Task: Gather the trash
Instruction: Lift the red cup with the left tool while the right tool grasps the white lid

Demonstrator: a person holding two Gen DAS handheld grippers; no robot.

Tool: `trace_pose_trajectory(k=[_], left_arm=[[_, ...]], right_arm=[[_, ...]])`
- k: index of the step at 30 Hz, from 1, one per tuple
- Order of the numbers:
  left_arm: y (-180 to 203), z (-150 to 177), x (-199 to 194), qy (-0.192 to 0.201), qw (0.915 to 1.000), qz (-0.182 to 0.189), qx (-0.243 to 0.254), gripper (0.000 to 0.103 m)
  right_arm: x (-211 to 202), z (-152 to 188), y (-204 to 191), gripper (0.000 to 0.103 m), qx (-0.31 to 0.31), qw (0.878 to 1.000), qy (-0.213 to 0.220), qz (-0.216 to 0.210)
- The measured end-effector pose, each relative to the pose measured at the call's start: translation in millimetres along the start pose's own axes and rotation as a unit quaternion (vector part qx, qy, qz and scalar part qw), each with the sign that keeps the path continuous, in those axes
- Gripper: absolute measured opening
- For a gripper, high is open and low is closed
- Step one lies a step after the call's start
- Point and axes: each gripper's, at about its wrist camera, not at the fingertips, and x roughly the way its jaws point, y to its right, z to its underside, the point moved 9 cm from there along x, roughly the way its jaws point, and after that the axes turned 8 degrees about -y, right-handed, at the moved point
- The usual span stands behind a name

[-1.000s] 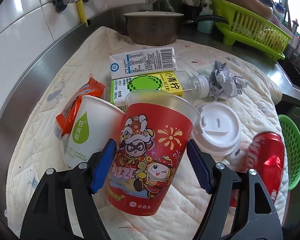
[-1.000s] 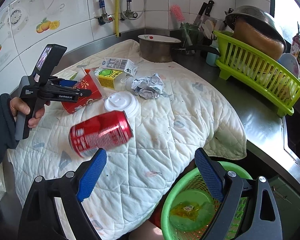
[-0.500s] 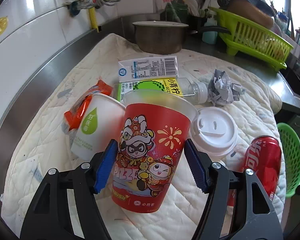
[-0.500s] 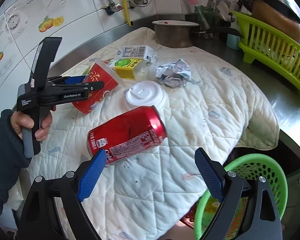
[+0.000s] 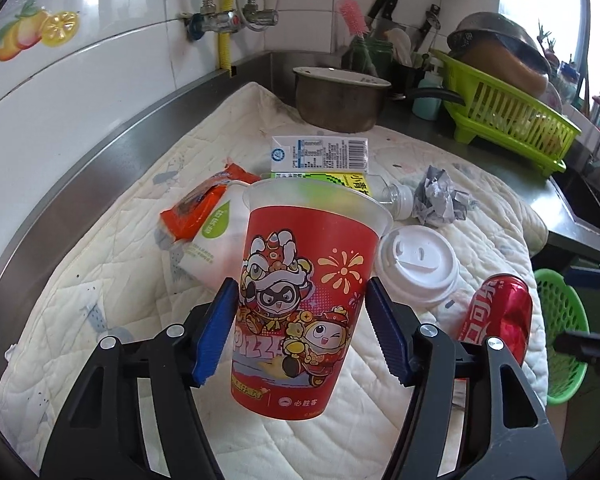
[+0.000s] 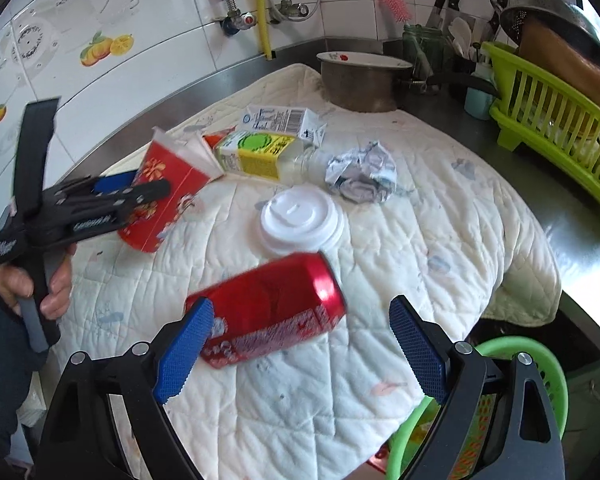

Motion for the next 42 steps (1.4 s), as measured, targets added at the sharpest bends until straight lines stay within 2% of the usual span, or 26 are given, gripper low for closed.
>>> trace_pose_trajectory(k=[4, 11, 19, 28, 29, 31, 32, 38, 40, 41, 42], left_arm=[[-8.4, 2.7, -17.4, 0.016, 0.9997, 0.005, -0.020, 0.063], [-19.8, 5.8, -42.1, 0.036, 0.9987, 0.005, -0.035, 0.063], [-34.2, 14.2, -52.1, 0.042, 0.9972, 0.009, -0.061, 0.061], [-39.9, 20.3, -50.6, 0.039, 0.9965, 0.013, -0.073, 0.057], [-39.8, 20.9, -50.0, 0.038, 0.9965, 0.014, -0.073, 0.053], [-39.0, 23.4, -47.8, 0.030, 0.9962, 0.029, -0.077, 0.018], [-39.1, 24.6, -43.4, 0.019, 0.9954, 0.043, -0.084, 0.005], [-37.8, 33.0, -23.9, -0.007, 0.9937, 0.052, -0.099, 0.006], [-36.3, 35.1, -20.4, -0.015, 0.9926, 0.058, -0.105, 0.012], [-35.4, 35.2, -19.6, -0.016, 0.9921, 0.062, -0.108, 0.024], [-33.6, 35.4, -19.3, -0.017, 0.9918, 0.063, -0.110, 0.044]], right_arm=[[10.2, -25.8, 2.0, 0.087, -0.002, 1.000, -0.005, -0.005], [57.5, -55.4, -5.8, 0.086, -0.016, 0.998, -0.055, -0.014], [113.5, -64.4, -17.6, 0.087, -0.061, 0.991, -0.121, 0.007], [147.0, -71.6, -16.5, 0.085, -0.070, 0.985, -0.155, 0.025], [148.4, -72.0, -15.7, 0.081, -0.071, 0.984, -0.158, 0.031], [151.2, -71.3, -14.4, 0.077, -0.074, 0.983, -0.162, 0.039], [150.8, -71.7, -12.8, 0.076, -0.074, 0.983, -0.161, 0.040], [150.0, -71.3, -11.3, 0.075, -0.074, 0.986, -0.148, 0.036], [148.8, -70.0, -11.0, 0.075, -0.072, 0.986, -0.146, 0.034], [147.9, -69.3, -10.9, 0.075, -0.072, 0.986, -0.144, 0.033], [146.8, -67.7, -11.2, 0.075, -0.072, 0.987, -0.144, 0.032]])
